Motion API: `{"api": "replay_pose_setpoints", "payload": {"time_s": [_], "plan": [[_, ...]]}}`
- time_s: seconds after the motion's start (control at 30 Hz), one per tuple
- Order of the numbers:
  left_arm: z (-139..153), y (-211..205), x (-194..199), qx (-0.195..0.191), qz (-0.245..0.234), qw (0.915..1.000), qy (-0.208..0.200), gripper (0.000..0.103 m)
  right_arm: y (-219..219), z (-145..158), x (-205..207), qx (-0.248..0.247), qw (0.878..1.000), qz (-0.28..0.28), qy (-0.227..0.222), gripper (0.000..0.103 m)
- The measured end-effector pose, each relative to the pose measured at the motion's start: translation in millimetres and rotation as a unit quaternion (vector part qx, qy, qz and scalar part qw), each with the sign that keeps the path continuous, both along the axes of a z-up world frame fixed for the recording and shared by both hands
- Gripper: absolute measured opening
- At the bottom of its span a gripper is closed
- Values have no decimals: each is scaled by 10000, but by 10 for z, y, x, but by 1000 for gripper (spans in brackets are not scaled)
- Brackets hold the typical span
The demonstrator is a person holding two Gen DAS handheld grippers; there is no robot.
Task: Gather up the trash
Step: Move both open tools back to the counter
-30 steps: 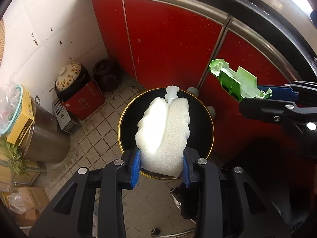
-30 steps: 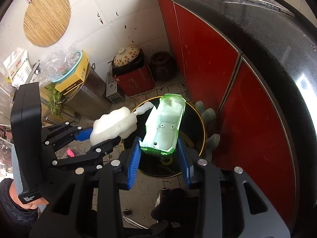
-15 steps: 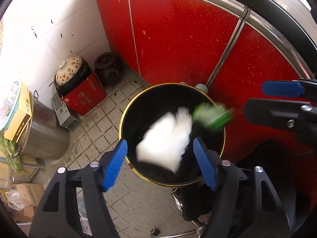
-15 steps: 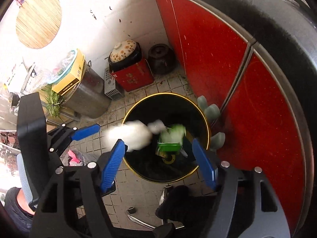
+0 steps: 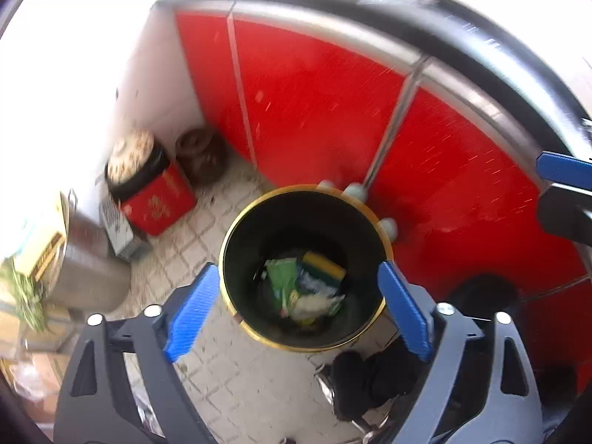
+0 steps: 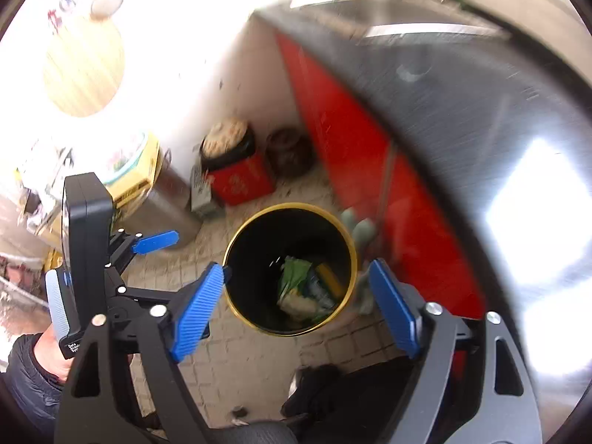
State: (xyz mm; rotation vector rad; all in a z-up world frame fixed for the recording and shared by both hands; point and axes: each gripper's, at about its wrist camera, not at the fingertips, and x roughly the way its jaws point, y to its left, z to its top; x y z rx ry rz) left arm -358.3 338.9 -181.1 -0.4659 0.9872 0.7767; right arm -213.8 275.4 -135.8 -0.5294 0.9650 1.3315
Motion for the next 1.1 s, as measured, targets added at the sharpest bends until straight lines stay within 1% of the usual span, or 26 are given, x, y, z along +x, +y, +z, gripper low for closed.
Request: {"api": "replay_pose_setpoints", "payload": {"time_s": [0.07,0.13,0.23,0.3,0.37,0.47,0.57,0.6,0.67,0.77,0.87,0.97,1.03,1.1], "plan": [[224,-147,125,180,-230,9994,-169,92,-233,221,86,187,9995,-207,-169,81],[458,-323,292,340,-513,9975,-336,92,-562,473,207,456,9972,-502,-326,85],[750,-583,549,510,-972,9923,-580,93,-1144,797,462,729,9890,-1109,-658,86],[957,-835,790,621,-1381,9853,-789,93,-1545,948,643,792,9814,-1543,-825,86],[1102,-1068,1036,622,-1770,9773,-982,94,-1936,1063,819,833,9724,-1964,-942,86],[1236,-1500,1480,536,-2394,9617,-1222,94,-2639,1223,1068,912,9517,-2726,-1079,87],[1307,-1970,1899,537,-2950,9453,-1286,94,-3236,1247,1249,857,9313,-3352,-1136,87],[1318,-2139,2038,525,-3119,9396,-1310,94,-3489,1252,1302,843,9228,-3579,-1151,87],[1323,-2459,2278,461,-3456,9274,-1354,94,-3878,1234,1415,799,9099,-3901,-1164,87],[1285,-2843,2547,400,-3792,9152,-1306,94,-4446,1170,1521,692,8859,-4427,-1202,87],[1212,-3076,2705,364,-3948,9103,-1188,94,-4890,1037,1516,584,8677,-4782,-1226,87],[1156,-3239,2779,309,-4044,9077,-1079,94,-5206,952,1533,548,8574,-4988,-1143,87],[1135,-3258,2805,326,-4058,9077,-1015,94,-5263,899,1527,527,8535,-5065,-1104,87],[1113,-3269,2839,346,-4023,9098,-962,94,-5311,863,1580,514,8515,-5107,-1069,87]]}}
